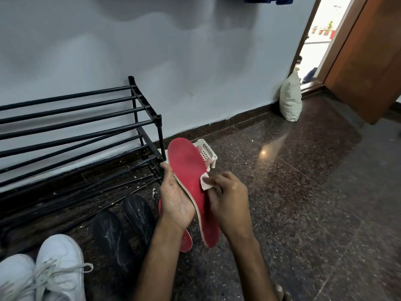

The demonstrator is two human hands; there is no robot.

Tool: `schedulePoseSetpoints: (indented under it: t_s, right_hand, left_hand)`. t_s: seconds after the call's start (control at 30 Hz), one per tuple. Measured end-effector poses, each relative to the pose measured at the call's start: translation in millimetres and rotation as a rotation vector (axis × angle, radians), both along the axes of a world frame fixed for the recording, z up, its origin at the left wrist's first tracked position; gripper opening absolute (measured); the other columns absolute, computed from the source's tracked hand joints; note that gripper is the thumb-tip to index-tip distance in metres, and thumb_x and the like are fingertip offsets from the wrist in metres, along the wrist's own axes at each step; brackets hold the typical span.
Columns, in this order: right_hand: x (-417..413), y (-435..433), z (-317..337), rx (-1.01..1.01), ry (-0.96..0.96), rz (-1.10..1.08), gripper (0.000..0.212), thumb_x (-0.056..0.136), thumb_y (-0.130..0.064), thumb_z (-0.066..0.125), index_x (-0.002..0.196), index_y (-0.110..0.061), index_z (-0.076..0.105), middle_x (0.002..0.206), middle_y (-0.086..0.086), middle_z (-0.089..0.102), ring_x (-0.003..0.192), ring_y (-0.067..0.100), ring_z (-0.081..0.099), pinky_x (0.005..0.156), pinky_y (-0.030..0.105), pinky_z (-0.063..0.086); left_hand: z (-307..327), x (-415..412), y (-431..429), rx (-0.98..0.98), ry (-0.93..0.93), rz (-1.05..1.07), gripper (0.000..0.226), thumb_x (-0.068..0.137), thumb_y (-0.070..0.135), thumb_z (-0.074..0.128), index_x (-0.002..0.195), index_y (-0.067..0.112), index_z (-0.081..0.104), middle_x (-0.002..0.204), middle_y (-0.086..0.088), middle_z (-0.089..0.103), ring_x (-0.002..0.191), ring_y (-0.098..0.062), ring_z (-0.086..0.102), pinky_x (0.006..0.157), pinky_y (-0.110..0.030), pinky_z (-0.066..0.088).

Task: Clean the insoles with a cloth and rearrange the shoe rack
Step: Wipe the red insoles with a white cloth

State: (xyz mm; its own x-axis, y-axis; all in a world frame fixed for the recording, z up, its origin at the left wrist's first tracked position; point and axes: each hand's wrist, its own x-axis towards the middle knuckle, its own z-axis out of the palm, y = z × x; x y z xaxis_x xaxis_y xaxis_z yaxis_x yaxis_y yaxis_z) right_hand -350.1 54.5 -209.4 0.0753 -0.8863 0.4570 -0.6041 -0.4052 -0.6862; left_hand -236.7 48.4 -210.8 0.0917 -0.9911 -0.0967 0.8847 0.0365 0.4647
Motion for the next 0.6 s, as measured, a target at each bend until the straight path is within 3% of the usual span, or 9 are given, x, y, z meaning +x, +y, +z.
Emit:
schedulePoseSetpoints:
  t_s: [0.1, 0.2, 0.27, 0.33, 0.43, 0.5, 0.6]
  right_hand:
    - [12, 13, 6, 0.123, -0.03, 0.138, 0.017, 0.08, -0.006, 0.065, 0.089, -0.014, 0.077, 0.088, -0.003, 0.068, 0.078, 0.008, 0.064, 0.075, 0.026, 0.052]
    - [35, 15, 12, 0.024, -0.075, 0.173, 0.022, 0.077, -0.002, 0.064, 0.089, -0.013, 0.078, 0.086, -0.002, 0.068, 0.076, 0.007, 0.063, 0.074, 0.02, 0.05]
    - [36, 8, 6, -0.013, -0.064, 0.063, 0.016, 0.081, -0.007, 0.067, 0.092, -0.012, 0.077, 0.089, -0.001, 0.067, 0.078, 0.009, 0.063, 0.077, 0.023, 0.051]
    - [22, 3, -6, 0.014, -0.06, -0.049, 0.012, 0.086, -0.012, 0.067, 0.094, -0.012, 0.076, 0.092, -0.003, 0.066, 0.08, 0.009, 0.063, 0.079, 0.028, 0.052]
    - [12, 11, -10, 0.082, -0.101, -0.032, 0.011, 0.083, -0.012, 0.066, 0.089, -0.012, 0.075, 0.088, -0.004, 0.066, 0.08, 0.008, 0.063, 0.077, 0.032, 0.053]
    - [22, 14, -2, 0.082, -0.133, 0.09, 0.011, 0.081, -0.011, 0.065, 0.086, -0.012, 0.075, 0.086, -0.004, 0.067, 0.081, 0.008, 0.063, 0.076, 0.029, 0.053]
    - [33, 8, 8, 0.041, -0.204, 0.111, 0.013, 0.084, -0.009, 0.066, 0.09, -0.014, 0.076, 0.088, -0.006, 0.068, 0.082, 0.003, 0.063, 0.076, 0.02, 0.052]
  left_hand:
    - [-9, 7, -6, 0.006, 0.001, 0.077, 0.071, 0.097, 0.065, 0.025, 0.11, 0.018, 0.076, 0.126, -0.011, 0.067, 0.127, -0.036, 0.052, 0.107, -0.054, 0.035]
    - [-17, 5, -5, 0.067, -0.044, 0.056, 0.077, 0.094, 0.069, 0.033, 0.119, 0.006, 0.069, 0.137, -0.027, 0.054, 0.118, -0.034, 0.057, 0.102, -0.043, 0.045]
    - [-16, 4, -3, 0.077, -0.039, 0.057, 0.072, 0.095, 0.065, 0.033, 0.116, 0.007, 0.071, 0.128, -0.022, 0.063, 0.117, -0.032, 0.061, 0.103, -0.043, 0.044]
    - [-13, 7, -3, 0.034, 0.022, 0.08, 0.066, 0.095, 0.061, 0.035, 0.124, 0.01, 0.065, 0.125, -0.015, 0.066, 0.13, -0.037, 0.051, 0.113, -0.049, 0.034]
    - [-12, 10, -5, 0.033, 0.038, 0.133, 0.063, 0.095, 0.061, 0.036, 0.129, 0.014, 0.061, 0.129, -0.011, 0.065, 0.137, -0.038, 0.042, 0.117, -0.055, 0.026]
    - [-12, 11, -4, 0.036, -0.009, 0.115, 0.068, 0.096, 0.063, 0.032, 0.125, 0.011, 0.064, 0.127, -0.016, 0.065, 0.128, -0.037, 0.053, 0.109, -0.05, 0.04]
    - [-9, 4, 1, 0.033, -0.103, 0.021, 0.076, 0.097, 0.064, 0.025, 0.096, 0.011, 0.08, 0.107, -0.015, 0.072, 0.098, -0.024, 0.07, 0.086, -0.035, 0.058]
